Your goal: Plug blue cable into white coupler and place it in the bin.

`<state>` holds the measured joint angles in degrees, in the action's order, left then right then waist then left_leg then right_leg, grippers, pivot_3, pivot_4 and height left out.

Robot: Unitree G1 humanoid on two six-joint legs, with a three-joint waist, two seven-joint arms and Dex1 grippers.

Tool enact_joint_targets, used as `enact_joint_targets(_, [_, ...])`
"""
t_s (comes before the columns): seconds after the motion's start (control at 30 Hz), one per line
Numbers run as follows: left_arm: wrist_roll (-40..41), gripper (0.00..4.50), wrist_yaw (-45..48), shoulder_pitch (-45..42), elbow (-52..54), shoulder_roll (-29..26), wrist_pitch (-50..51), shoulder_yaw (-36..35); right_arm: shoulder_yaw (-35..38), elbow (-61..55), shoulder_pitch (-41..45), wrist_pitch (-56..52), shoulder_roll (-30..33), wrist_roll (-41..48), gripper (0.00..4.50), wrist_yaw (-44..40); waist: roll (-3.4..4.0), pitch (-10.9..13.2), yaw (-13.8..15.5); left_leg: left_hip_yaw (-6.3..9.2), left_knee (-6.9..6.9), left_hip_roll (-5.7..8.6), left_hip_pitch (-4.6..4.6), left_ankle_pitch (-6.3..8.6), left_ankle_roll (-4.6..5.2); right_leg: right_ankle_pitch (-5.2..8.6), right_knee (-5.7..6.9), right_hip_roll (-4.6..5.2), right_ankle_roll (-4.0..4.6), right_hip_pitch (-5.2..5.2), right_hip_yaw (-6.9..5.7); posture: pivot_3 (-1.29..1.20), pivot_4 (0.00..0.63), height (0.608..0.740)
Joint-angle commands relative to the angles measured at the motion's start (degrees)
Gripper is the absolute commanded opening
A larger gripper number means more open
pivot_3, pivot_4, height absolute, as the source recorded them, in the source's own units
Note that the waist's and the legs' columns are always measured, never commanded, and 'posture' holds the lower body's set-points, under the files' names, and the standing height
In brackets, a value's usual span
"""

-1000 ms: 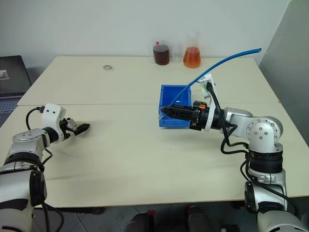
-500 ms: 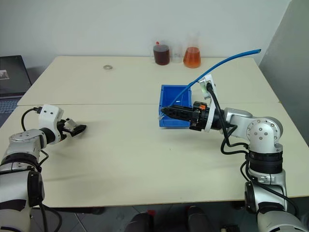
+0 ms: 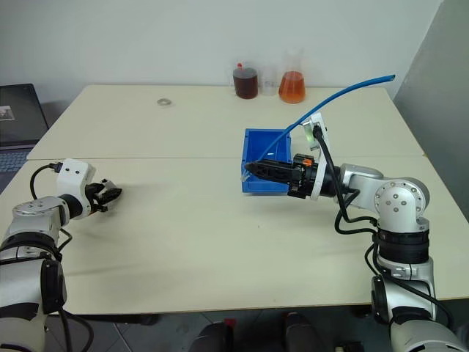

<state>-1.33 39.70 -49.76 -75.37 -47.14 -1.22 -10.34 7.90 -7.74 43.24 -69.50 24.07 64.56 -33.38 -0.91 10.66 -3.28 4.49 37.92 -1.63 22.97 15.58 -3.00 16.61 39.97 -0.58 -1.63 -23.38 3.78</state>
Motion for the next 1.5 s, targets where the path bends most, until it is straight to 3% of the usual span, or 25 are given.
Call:
enact_joint_targets(0.03, [-0.6,1.22,0.3,0.5,-0.1,-0.8,0.0,0.3,1.8,-1.8,-0.2,0.2,0.4,1.7,0.14,0.3,0.00,0.0,0.0,0.00,0.00,0.00,0.00,0.00,0.00,0.00,0.00,0.00,0.00,0.00,0.00,0.00,0.150,0.740])
enact_joint_targets(0.13, [-0.6,0.76,0.3,0.7,-0.1,-0.9,-0.1,0.3,1.8,-2.0,-0.5,0.2,0.5,1.8,0.14,0.4,0.00,0.0,0.0,0.00,0.00,0.00,-0.01,0.00,0.00,0.00,0.02,0.00,0.00,0.00,0.00,0.00,0.150,0.740])
enact_joint_targets(0.43, [-0.7,0.76,2.0,0.5,0.4,-0.6,-1.0,0.7,1.5,-1.9,-0.6,0.5,0.6,1.6,0.14,0.2,0.00,0.0,0.0,0.00,0.01,0.00,-0.01,0.00,0.00,0.00,0.02,0.00,0.00,0.00,0.00,0.00,0.150,0.740])
enact_joint_targets(0.63, [1.0,0.76,16.2,-1.5,5.0,2.1,-2.0,2.7,1.3,-2.4,-0.4,0.4,1.2,1.6,0.14,-0.2,0.00,0.0,0.2,-0.01,0.01,0.02,-0.01,0.00,0.00,0.00,0.03,0.00,0.00,0.01,0.00,0.00,0.150,0.740])
enact_joint_targets(0.73, [3.4,0.76,29.3,-0.5,15.5,5.3,0.3,5.9,1.0,-3.1,-0.2,0.5,2.2,1.2,0.14,-0.8,0.00,0.0,0.8,-0.01,0.04,0.06,0.03,-0.01,-0.01,0.00,0.02,0.01,0.00,0.02,-0.02,0.00,0.150,0.740])
enact_joint_targets(0.83, [8.4,0.76,39.9,5.7,36.1,8.4,6.8,10.8,-0.7,-3.5,0.3,2.6,3.8,-1.9,0.14,-2.8,0.00,0.0,1.0,-0.01,0.05,0.06,0.07,-0.01,-0.02,0.00,-0.01,0.02,0.00,0.02,-0.01,0.00,0.150,0.740])
enact_joint_targets(0.93, [11.3,0.76,44.4,11.1,50.9,9.2,11.3,14.3,-2.4,-3.1,1.0,4.4,4.6,-4.2,0.14,-4.6,0.00,0.0,0.5,-0.08,0.03,0.03,0.04,-0.01,-0.02,0.00,-0.03,0.05,0.01,0.01,0.11,0.00,0.150,0.740])
enact_joint_targets(1.03, [12.3,0.76,47.1,14.0,59.0,9.6,12.9,18.0,-5.4,-4.2,0.4,7.2,5.4,-7.6,0.14,-7.3,0.00,0.0,-0.5,-0.10,0.00,-0.04,-0.02,0.00,-0.01,0.01,-0.01,-0.04,0.03,0.00,0.18,0.00,0.150,0.740])
enact_joint_targets(1.5, [1.5,0.76,41.2,10.7,47.9,15.5,-3.1,27.6,-20.8,-8.0,-6.5,28.4,5.6,-29.3,0.14,-15.5,0.00,0.0,0.1,-0.02,0.08,-0.04,-0.06,-0.05,0.07,0.02,0.03,-0.14,0.04,0.06,0.13,0.00,0.150,0.740])
